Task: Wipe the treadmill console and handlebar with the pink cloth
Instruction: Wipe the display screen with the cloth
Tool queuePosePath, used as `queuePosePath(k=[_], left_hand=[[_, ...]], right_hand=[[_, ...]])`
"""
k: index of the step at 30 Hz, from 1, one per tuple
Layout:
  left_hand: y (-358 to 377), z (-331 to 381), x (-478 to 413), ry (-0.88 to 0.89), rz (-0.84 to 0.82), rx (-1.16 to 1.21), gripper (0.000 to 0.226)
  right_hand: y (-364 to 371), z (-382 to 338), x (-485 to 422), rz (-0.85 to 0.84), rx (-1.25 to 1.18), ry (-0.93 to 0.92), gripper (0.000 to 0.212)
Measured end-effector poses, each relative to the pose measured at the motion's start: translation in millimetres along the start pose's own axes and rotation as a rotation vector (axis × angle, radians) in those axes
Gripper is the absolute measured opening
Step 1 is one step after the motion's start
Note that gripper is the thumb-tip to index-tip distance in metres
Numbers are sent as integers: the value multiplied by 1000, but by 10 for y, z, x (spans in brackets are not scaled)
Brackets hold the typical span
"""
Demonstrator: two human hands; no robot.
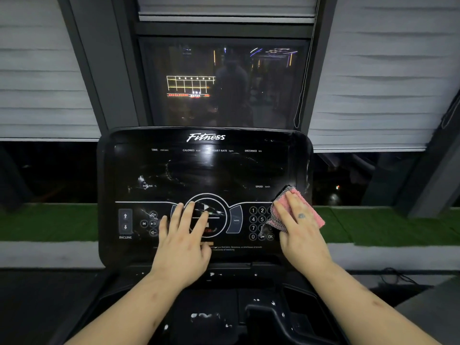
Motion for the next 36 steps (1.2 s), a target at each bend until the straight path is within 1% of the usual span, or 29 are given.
queuePosePath(k=[3,6,14,20,26,31,36], left_hand=[[-24,-59,19,5,5,-14,72],[-41,-168,43,-1,0,-20,70],[-140,-448,128,15,8,-20,70],[-278,-720,132,-9,24,-15,70],[-379,-1059,189,-33,25,-37,69],[-419,-1345,271,-59,12,-45,71],[-452,-1573,335,-74,8,-53,71]], right_hand=[[-2,-133,-73,11,-16,27,79],[16,-301,-159,22,-15,15,75],[178,-797,-371,-30,-8,22,70],[255,-1310,-480,20,-9,-62,73],[380,-1724,-569,32,1,-121,78],[446,-2098,-640,71,0,-178,76],[605,-2488,-718,16,8,-246,69]])
Point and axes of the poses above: each hand's wrist, its own x-axis away from the middle knuckle, its own y-axis out of the palm, z = x × y, the point moved 10 cm from there along -x, towards the middle knuckle, and after that the axes turned 7 degrees about x, right-handed, at the moved point
